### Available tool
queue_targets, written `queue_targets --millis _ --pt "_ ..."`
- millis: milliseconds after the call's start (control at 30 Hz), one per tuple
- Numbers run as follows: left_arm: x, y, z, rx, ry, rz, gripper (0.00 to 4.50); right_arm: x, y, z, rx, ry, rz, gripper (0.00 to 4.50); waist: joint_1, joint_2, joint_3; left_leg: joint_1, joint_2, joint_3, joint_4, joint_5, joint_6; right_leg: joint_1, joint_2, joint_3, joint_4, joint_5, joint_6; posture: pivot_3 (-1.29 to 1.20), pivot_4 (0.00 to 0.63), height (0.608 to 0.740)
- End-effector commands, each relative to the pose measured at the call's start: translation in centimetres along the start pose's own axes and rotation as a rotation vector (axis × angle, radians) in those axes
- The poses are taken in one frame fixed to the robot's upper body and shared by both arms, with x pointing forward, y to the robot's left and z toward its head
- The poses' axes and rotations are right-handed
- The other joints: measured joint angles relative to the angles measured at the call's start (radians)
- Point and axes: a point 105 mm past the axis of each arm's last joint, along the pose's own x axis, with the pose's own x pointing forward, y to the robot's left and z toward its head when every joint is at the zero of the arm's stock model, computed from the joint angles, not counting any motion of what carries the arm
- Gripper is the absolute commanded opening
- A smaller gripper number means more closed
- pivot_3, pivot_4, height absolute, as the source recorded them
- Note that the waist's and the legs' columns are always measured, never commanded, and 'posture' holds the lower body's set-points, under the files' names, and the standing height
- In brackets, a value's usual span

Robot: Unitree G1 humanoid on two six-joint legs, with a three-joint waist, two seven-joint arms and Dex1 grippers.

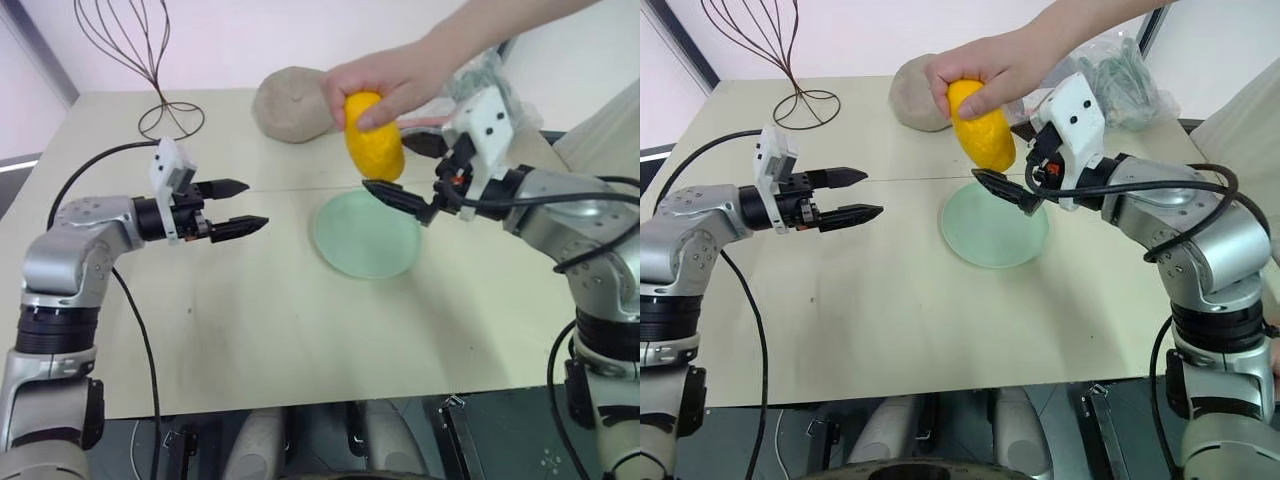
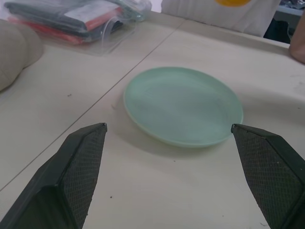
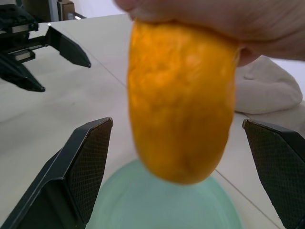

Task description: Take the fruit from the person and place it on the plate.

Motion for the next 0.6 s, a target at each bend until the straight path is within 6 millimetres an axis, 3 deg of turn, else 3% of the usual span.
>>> queue_targets --millis 33,333,433,500,600 --pt "-0.5 -0.1 1.2 0.044 -0.021 0.015 4.37 0.3 -0.1 1.6 -0.04 -0.062 0.003 4.5 0.0 0.0 0.0 0.0 0.0 0.0 0.0 0.0 0.0 0.0 0.0 0.0 0.0 0.0 0.0 0.0 0.15 0.74" --pt "-0.7 -0.2 1.2 0.045 -0.02 0.024 4.37 1.3 0.2 1.4 -0.015 -0.076 0.024 4.5 0.0 0.0 0.0 0.0 0.0 0.0 0.0 0.0 0.0 0.0 0.0 0.0 0.0 0.0 0.0 0.0 0.15 0.74" --pt "-0.7 -0.1 1.2 0.047 -0.019 0.025 4.5 1.6 0.3 1.5 -0.008 -0.086 0.025 3.62 0.0 0.0 0.0 0.0 0.0 0.0 0.0 0.0 0.0 0.0 0.0 0.0 0.0 0.0 0.0 0.0 0.15 0.74" --pt "-0.7 -0.1 1.2 0.048 -0.019 0.025 4.5 1.7 0.3 1.5 -0.009 -0.089 0.022 2.63 0.0 0.0 0.0 0.0 0.0 0.0 0.0 0.0 0.0 0.0 0.0 0.0 0.0 0.0 0.0 0.0 0.15 0.74" --pt "-0.7 -0.1 1.2 0.048 -0.017 0.024 4.5 1.7 0.3 1.6 -0.011 -0.09 0.015 2.46 0.0 0.0 0.0 0.0 0.0 0.0 0.0 0.0 0.0 0.0 0.0 0.0 0.0 0.0 0.0 0.0 0.15 0.74"
